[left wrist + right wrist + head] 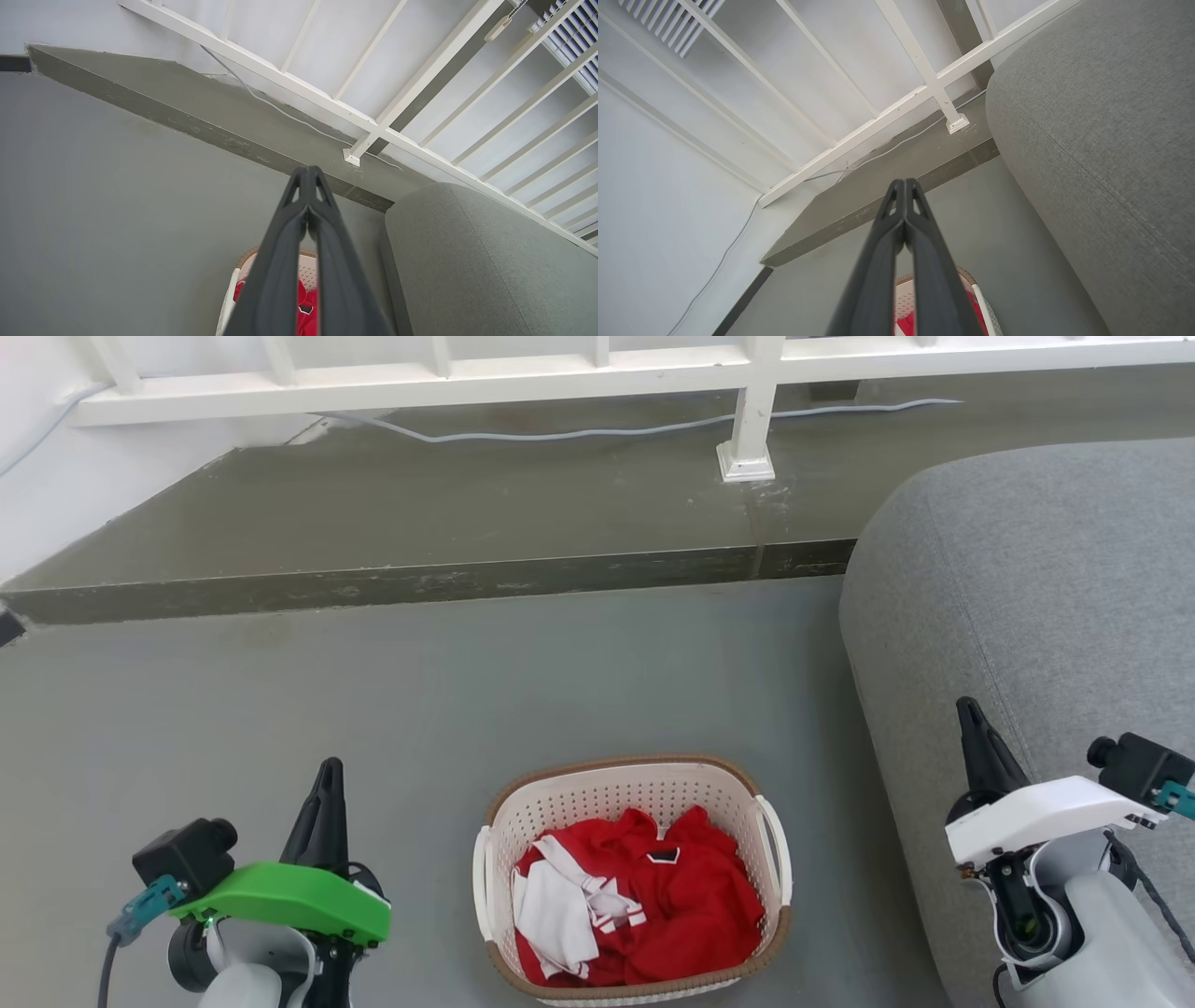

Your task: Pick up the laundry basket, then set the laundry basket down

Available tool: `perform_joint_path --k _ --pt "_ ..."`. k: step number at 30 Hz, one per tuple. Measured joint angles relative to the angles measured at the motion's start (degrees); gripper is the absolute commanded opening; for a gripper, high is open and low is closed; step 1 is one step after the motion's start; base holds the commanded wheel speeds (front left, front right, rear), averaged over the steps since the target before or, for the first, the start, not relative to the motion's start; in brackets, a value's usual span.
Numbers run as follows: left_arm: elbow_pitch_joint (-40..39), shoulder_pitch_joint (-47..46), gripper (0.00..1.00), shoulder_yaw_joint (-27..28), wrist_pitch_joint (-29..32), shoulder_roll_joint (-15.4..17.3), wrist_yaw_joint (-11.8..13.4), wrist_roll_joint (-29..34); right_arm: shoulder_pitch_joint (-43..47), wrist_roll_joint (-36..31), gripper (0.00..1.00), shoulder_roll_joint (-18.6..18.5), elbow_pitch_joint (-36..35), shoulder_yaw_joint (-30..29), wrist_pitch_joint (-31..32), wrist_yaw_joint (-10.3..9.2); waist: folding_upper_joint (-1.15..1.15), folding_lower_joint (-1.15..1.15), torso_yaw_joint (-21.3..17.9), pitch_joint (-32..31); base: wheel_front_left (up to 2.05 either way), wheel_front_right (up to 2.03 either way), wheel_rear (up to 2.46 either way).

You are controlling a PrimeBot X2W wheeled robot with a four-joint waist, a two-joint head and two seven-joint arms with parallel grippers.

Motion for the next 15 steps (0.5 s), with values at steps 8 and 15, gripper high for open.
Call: perform_joint_path --k 8,15 --pt "0.04 0.00 0.00 1.46 1.80 -0.05 -0.69 -4.75 0.00 5.14 0.00 0.37 -0.48 -1.56 1.70 0.24 0.00 0.00 0.22 -0.30 0.00 0.00 0.00" --pt "0.11 0.00 0.00 2.55 3.12 -0.05 -1.31 -9.26 0.01 9.40 0.00 0.85 -1.07 -2.97 2.92 0.26 0.00 0.00 0.41 -0.57 0.00 0.00 0.00"
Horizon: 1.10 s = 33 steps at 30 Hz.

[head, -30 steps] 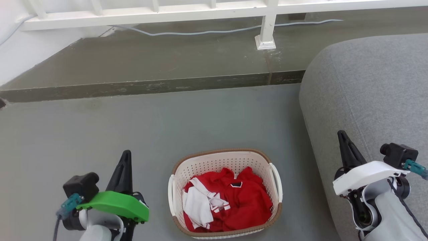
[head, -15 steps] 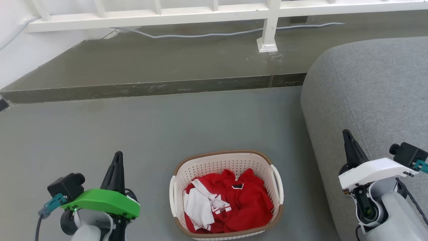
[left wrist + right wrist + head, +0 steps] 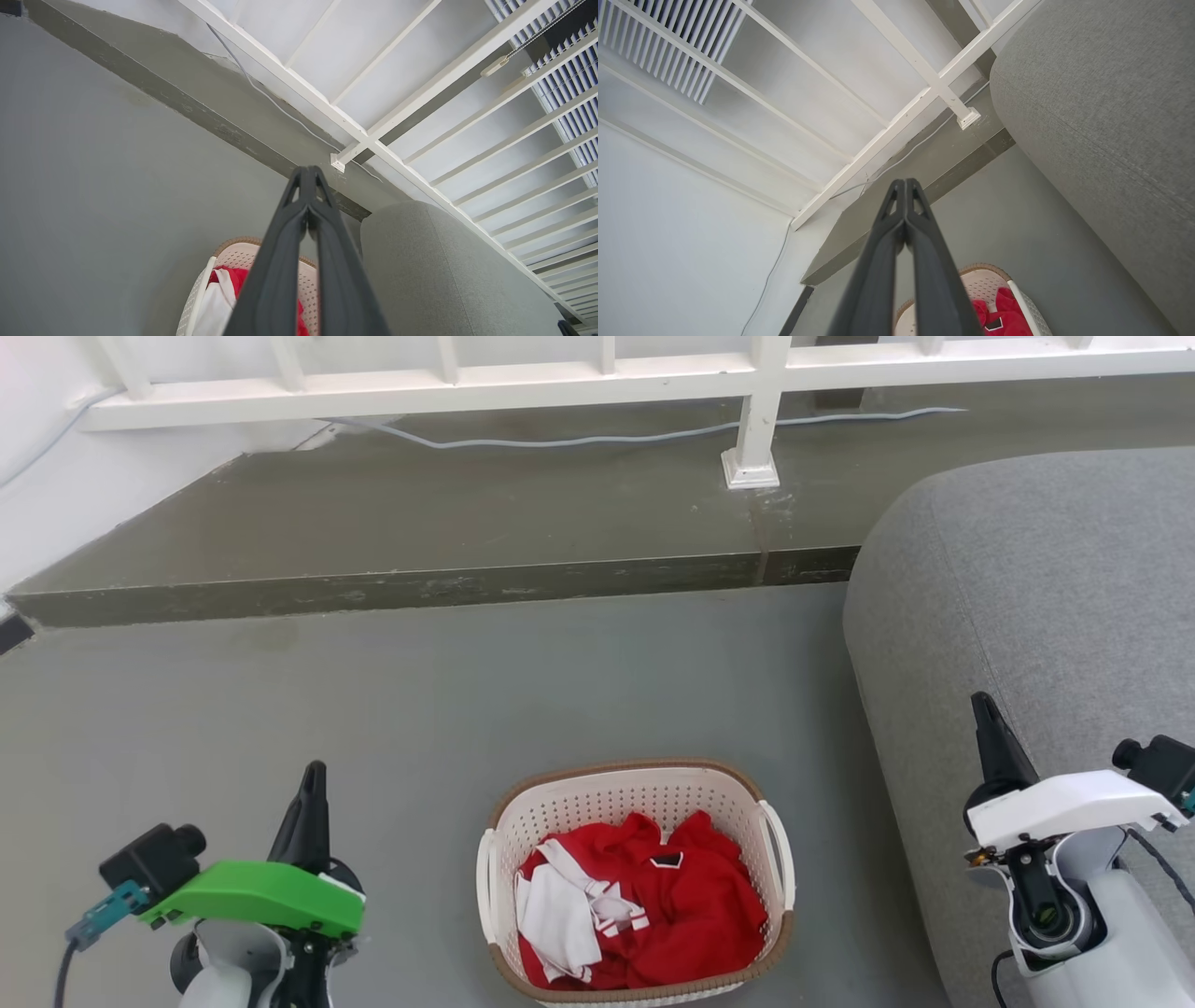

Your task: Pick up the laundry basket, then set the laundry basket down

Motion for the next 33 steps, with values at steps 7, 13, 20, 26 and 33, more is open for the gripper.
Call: perform_joint_path --k 7,13,20,26,33 --pt "0.21 0.00 0.00 1.33 1.23 0.00 -0.20 -4.95 0.02 4.35 0.00 0.45 -0.52 -1.34 1.67 0.43 0.00 0.00 0.20 -0.26 0.00 0.00 0.00" --pt "0.32 0.00 0.00 2.42 2.44 0.00 -0.69 -8.89 0.09 8.21 0.00 0.98 -0.92 -2.42 2.59 0.49 0.00 0.00 0.37 -0.49 0.00 0.00 0.00" --pt "0.52 0.00 0.00 3.56 3.69 0.00 -1.20 -13.04 0.24 12.77 0.00 1.30 -1.49 -3.80 4.11 0.52 0.00 0.00 0.56 -0.76 0.00 0.00 0.00" --pt "0.73 0.00 0.00 4.77 4.76 0.01 -1.64 -16.83 0.82 16.56 0.00 1.66 -1.93 -4.93 5.19 0.92 0.00 0.00 0.73 -0.99 0.00 0.00 0.00" --pt "0.92 0.00 0.00 5.89 6.10 0.00 -2.13 -21.34 1.08 20.90 0.00 2.21 -2.48 -6.15 6.49 0.94 0.00 0.00 0.93 -1.25 0.00 0.00 0.00"
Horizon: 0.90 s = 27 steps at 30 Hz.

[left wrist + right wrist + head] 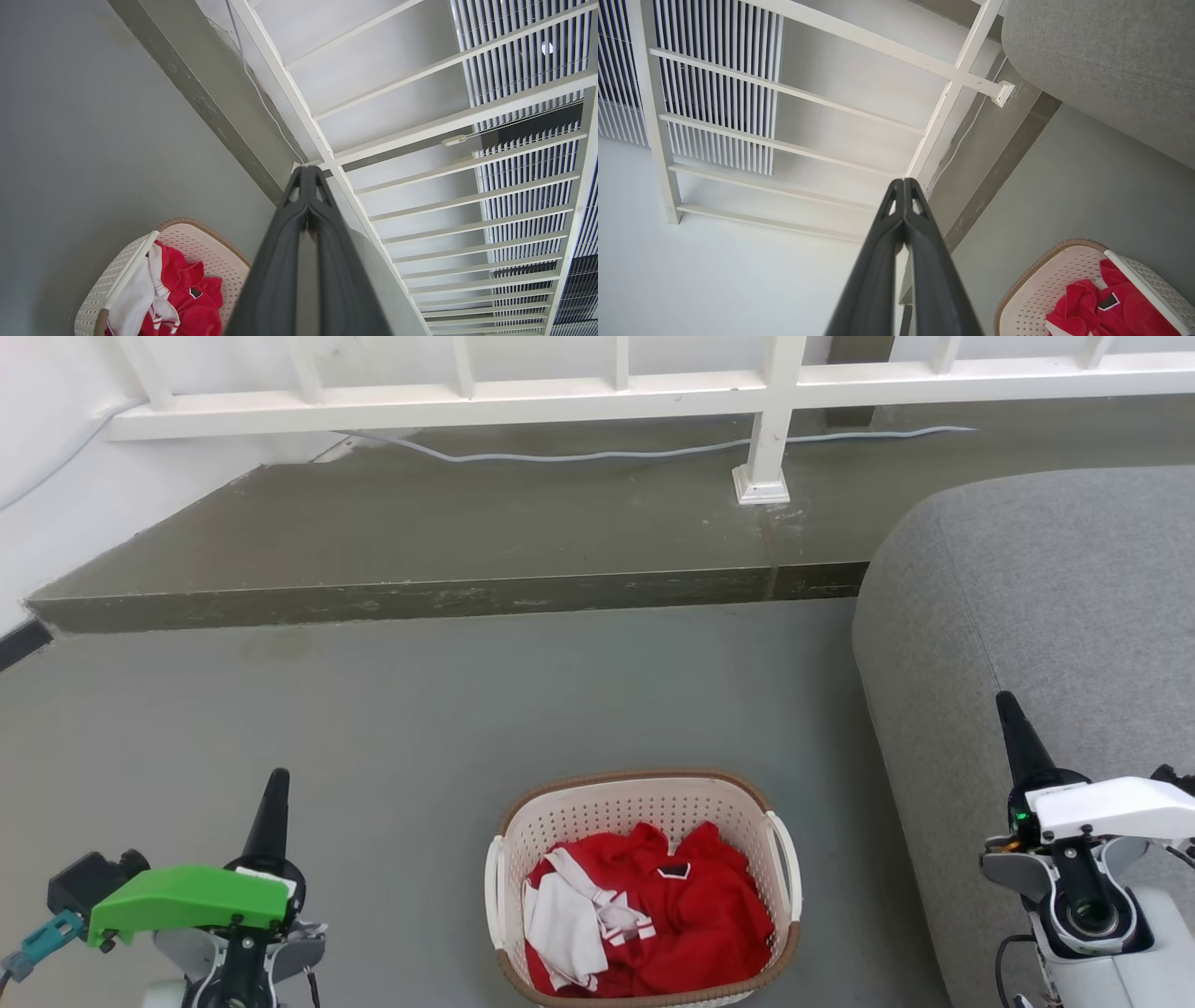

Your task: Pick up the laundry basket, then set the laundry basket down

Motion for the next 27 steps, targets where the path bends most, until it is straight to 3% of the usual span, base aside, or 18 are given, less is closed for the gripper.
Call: perform_joint_path --k 27 --pt "0.73 0.00 0.00 4.79 4.67 0.00 -1.59 -17.34 0.93 17.16 0.00 1.74 -2.10 -4.97 5.08 0.56 0.00 0.00 0.77 -1.02 0.00 0.00 0.00"
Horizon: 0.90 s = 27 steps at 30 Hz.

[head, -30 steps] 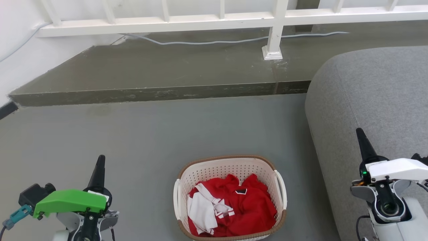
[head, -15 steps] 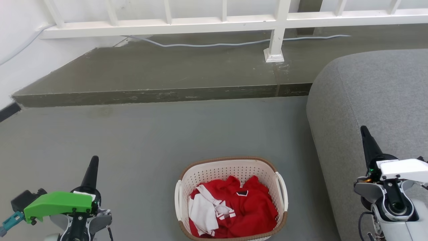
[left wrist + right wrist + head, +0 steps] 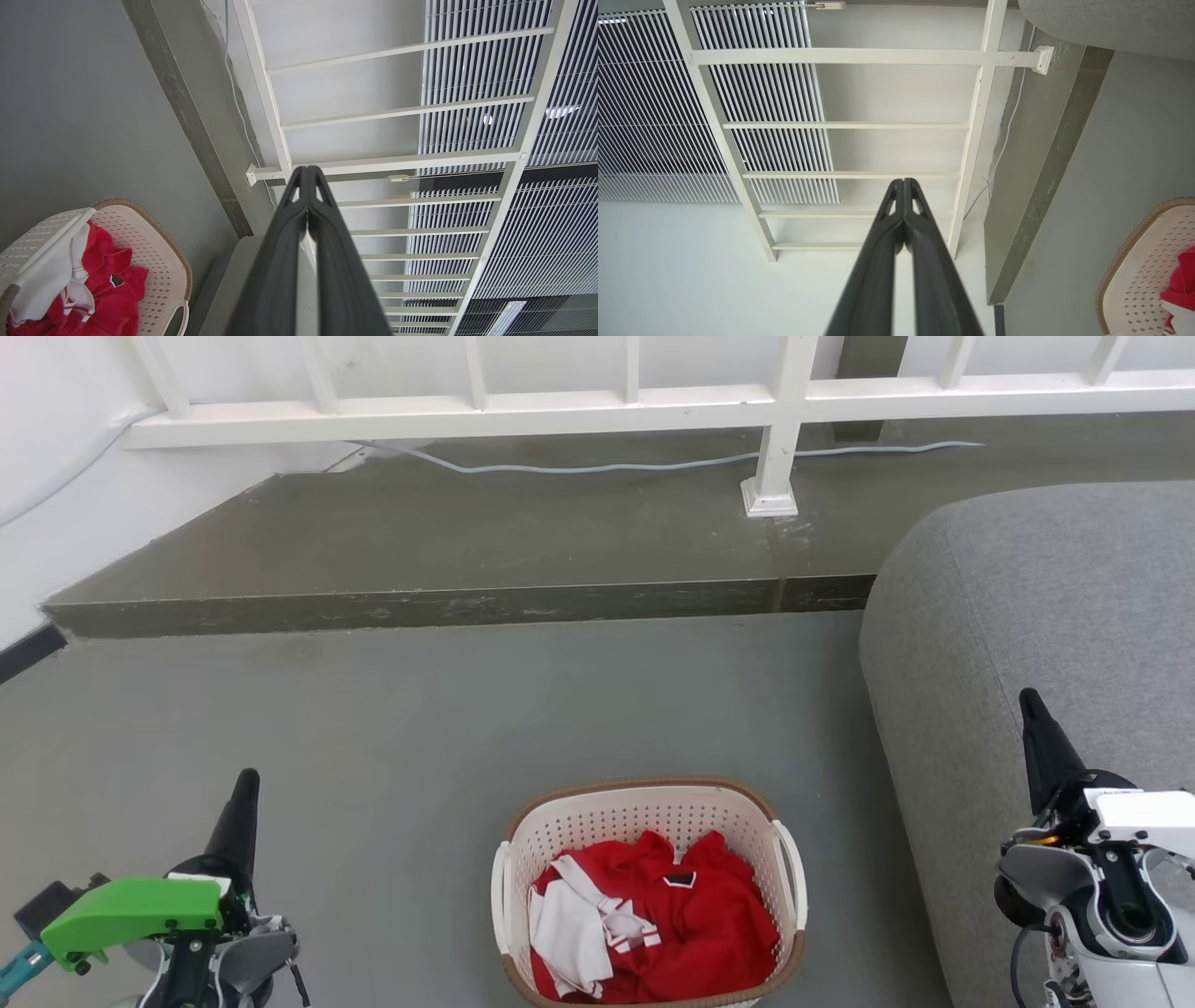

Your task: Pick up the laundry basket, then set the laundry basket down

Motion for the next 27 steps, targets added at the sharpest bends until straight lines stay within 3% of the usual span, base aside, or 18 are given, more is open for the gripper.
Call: perform_joint_path --k 6,27 --pt "0.08 0.00 0.00 1.01 0.79 0.00 -0.25 -3.16 0.07 3.13 0.00 0.41 -0.45 -0.91 0.89 0.10 0.00 0.00 0.13 -0.17 0.00 0.00 0.00" --pt "0.08 0.00 0.00 1.10 0.99 0.00 -0.26 -3.44 0.28 3.15 0.00 0.44 -0.57 -0.94 0.89 0.16 0.00 0.00 0.13 -0.16 0.00 0.00 0.00"
